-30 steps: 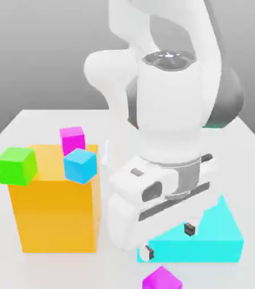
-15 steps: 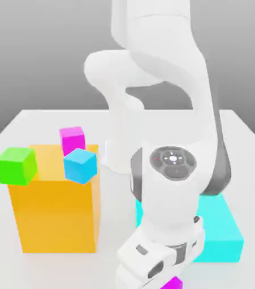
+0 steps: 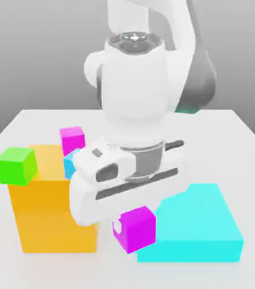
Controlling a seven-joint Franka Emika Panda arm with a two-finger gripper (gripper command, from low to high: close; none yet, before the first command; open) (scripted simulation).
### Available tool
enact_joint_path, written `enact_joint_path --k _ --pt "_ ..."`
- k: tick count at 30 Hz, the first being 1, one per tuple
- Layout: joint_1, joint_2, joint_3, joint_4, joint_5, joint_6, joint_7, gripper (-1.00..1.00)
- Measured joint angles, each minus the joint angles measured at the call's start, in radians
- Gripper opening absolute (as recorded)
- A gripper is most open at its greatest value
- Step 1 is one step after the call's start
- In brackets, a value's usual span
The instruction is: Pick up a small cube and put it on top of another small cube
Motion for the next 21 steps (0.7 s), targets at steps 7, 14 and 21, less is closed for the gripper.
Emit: enact_joint_path --k 7,14,21 --pt "-0.091 -0.255 -0.013 -0.09 -0.063 -0.163 0.152 -1.0" --pt "-0.217 -0.51 -0.005 -0.18 -0.128 -0.328 0.305 -1.0" --pt "-0.343 -0.753 -0.002 -0.296 -0.146 -0.469 0.42 -1.0"
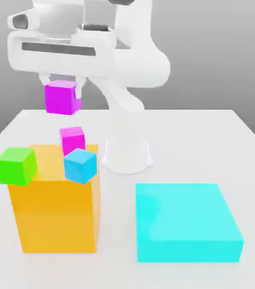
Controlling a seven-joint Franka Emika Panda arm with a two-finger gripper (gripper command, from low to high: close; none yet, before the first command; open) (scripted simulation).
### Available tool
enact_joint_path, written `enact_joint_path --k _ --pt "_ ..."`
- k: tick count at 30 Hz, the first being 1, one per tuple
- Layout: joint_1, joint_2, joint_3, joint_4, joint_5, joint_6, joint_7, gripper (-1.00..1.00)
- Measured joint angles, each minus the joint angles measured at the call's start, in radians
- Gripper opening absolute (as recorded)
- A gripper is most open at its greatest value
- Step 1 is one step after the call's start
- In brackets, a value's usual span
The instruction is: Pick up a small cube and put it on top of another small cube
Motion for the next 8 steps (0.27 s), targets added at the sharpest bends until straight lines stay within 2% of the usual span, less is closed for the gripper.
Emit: enact_joint_path --k 4,5,8 --pt "-0.018 0.014 -0.02 -0.119 -0.001 0.127 0.003 -1.0" --pt "-0.021 0.023 -0.022 -0.141 -0.003 0.158 0.002 1.0" --pt "-0.021 0.023 -0.022 -0.141 -0.003 0.158 0.002 1.0"
